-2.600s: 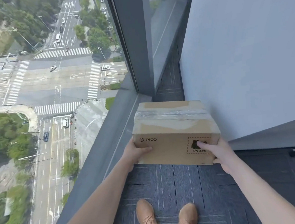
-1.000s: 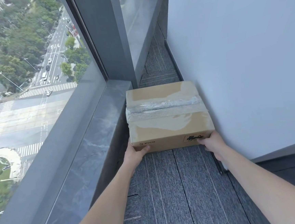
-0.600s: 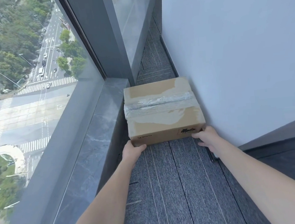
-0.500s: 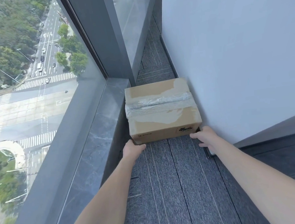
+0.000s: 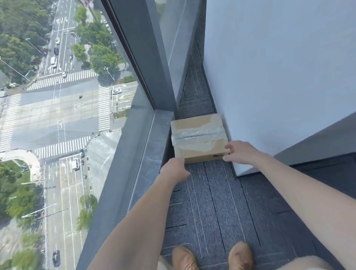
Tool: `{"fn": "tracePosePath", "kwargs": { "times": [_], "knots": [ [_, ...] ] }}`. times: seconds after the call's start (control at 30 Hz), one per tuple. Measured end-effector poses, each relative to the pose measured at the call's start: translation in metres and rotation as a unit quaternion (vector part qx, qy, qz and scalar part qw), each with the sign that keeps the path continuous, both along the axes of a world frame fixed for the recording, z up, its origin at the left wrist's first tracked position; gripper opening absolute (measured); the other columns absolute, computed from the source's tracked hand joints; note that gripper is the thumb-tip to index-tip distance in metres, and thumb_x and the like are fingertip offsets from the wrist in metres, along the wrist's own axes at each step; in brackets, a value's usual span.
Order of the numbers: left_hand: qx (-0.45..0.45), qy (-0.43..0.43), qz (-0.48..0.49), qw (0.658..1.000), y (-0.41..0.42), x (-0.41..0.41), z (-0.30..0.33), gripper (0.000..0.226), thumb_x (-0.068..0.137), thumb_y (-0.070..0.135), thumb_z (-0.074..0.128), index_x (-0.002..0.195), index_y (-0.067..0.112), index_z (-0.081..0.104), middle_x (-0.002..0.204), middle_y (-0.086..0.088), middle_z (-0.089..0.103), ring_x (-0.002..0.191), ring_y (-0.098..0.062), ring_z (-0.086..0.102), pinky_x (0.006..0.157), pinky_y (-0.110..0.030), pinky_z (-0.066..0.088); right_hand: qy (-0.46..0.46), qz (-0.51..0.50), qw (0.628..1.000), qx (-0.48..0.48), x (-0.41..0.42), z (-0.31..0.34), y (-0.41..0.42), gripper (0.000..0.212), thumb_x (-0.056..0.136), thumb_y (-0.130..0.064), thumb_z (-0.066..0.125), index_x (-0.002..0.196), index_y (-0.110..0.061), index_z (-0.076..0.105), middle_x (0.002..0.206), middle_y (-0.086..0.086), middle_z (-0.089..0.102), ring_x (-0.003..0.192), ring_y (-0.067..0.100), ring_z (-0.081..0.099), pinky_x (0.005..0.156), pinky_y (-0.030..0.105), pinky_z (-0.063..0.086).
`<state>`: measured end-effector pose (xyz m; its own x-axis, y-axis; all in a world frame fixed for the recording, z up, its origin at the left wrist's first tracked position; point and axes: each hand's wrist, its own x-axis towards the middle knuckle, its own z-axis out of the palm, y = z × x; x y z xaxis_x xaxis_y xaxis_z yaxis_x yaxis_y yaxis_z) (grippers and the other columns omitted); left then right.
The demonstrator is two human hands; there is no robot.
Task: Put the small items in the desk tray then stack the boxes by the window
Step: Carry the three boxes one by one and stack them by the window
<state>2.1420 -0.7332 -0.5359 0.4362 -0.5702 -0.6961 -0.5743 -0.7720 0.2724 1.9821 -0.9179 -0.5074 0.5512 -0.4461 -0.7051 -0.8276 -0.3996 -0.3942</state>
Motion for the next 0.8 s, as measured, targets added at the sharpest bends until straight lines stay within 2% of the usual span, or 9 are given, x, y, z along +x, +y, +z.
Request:
{"fn": "tracePosePath", "kwargs": {
  "times": [0.07,0.1,0.13,0.23,0.33,0.43,0.6,0.73,0.8],
  "knots": [
    [-0.006,0.007,-0.01,1.0,-0.001,-0.01,0.064,0.026,0.08,0.029,0.065,0.101,0.015,0.059,0.111,-0.004,0.063,0.093,-0.022,0.059,0.08,-0.038,0.053,0.01,0.047,0.999,-0.001,-0.008,0.065,0.012,0.058,0.091,-0.03,0.064,0.145,-0.016,0.047,0.143,0.006,0.054,0.129,0.025,0.051,0.099,0.032,0.043],
    [-0.01,0.012,-0.016,1.0,-0.002,-0.016,0.094,0.027,0.079,0.03,0.066,0.1,0.015,0.059,0.111,-0.004,0.063,0.093,-0.022,0.058,0.078,-0.036,0.052,0.011,0.065,0.998,-0.003,-0.015,0.094,0.016,0.057,0.091,-0.03,0.063,0.144,-0.017,0.048,0.142,0.006,0.055,0.127,0.024,0.052,0.095,0.031,0.043],
    [-0.01,0.016,-0.029,0.999,-0.002,-0.025,0.132,0.031,0.079,0.03,0.067,0.105,0.014,0.061,0.112,-0.005,0.064,0.097,-0.023,0.059,0.079,-0.034,0.05,0.011,0.068,0.998,-0.003,-0.025,0.132,0.023,0.055,0.091,-0.03,0.063,0.142,-0.017,0.049,0.141,0.006,0.055,0.125,0.024,0.052,0.093,0.031,0.043],
    [-0.008,0.019,-0.058,0.998,0.001,-0.047,0.194,0.04,0.083,0.029,0.067,0.118,0.013,0.058,0.118,-0.004,0.063,0.104,-0.022,0.058,0.084,-0.033,0.049,0.007,0.055,0.998,-0.006,-0.047,0.201,0.041,0.053,0.093,-0.03,0.06,0.143,-0.017,0.049,0.141,0.007,0.055,0.125,0.026,0.053,0.097,0.032,0.044],
    [-0.008,-0.013,-0.123,0.992,-0.001,-0.077,0.265,0.035,0.088,0.029,0.061,0.121,0.016,0.056,0.119,-0.004,0.062,0.105,-0.023,0.057,0.085,-0.035,0.05,-0.004,0.0,1.0,-0.014,-0.089,0.281,0.054,0.05,0.094,-0.03,0.058,0.142,-0.017,0.052,0.137,0.008,0.058,0.123,0.026,0.055,0.097,0.034,0.047],
    [-0.028,-0.038,-0.205,0.978,-0.007,-0.119,0.325,0.036,0.09,0.023,0.06,0.124,0.014,0.057,0.124,-0.007,0.061,0.113,-0.026,0.057,0.086,-0.033,0.047,-0.02,-0.07,0.997,-0.032,-0.142,0.344,0.073,0.053,0.094,-0.032,0.059,0.144,-0.018,0.051,0.142,0.007,0.055,0.127,0.027,0.054,0.1,0.035,0.045],
    [-0.076,-0.042,-0.327,0.941,-0.006,-0.209,0.371,0.033,0.086,0.019,0.06,0.118,0.012,0.059,0.118,-0.007,0.064,0.11,-0.028,0.06,0.085,-0.029,0.049,-0.039,-0.211,0.974,-0.078,-0.247,0.402,0.132,0.048,0.095,-0.033,0.06,0.139,-0.016,0.055,0.14,0.008,0.056,0.126,0.027,0.054,0.097,0.033,0.045],
    [-0.082,-0.037,-0.447,0.89,0.002,-0.301,0.388,0.037,0.082,0.027,0.065,0.117,0.015,0.059,0.118,-0.007,0.064,0.109,-0.029,0.059,0.091,-0.036,0.051,-0.027,-0.336,0.936,-0.104,-0.347,0.421,0.203,0.049,0.095,-0.035,0.06,0.139,-0.016,0.054,0.141,0.007,0.054,0.127,0.025,0.053,0.096,0.031,0.045],
    [-0.088,-0.028,-0.5,0.861,0.014,-0.359,0.397,0.04,0.082,0.029,0.064,0.12,0.016,0.059,0.124,-0.007,0.063,0.113,-0.029,0.059,0.091,-0.034,0.051,-0.008,-0.394,0.913,-0.104,-0.403,0.432,0.248,0.051,0.095,-0.037,0.059,0.141,-0.019,0.052,0.144,0.007,0.051,0.125,0.025,0.053,0.092,0.03,0.043]
  ]
}}
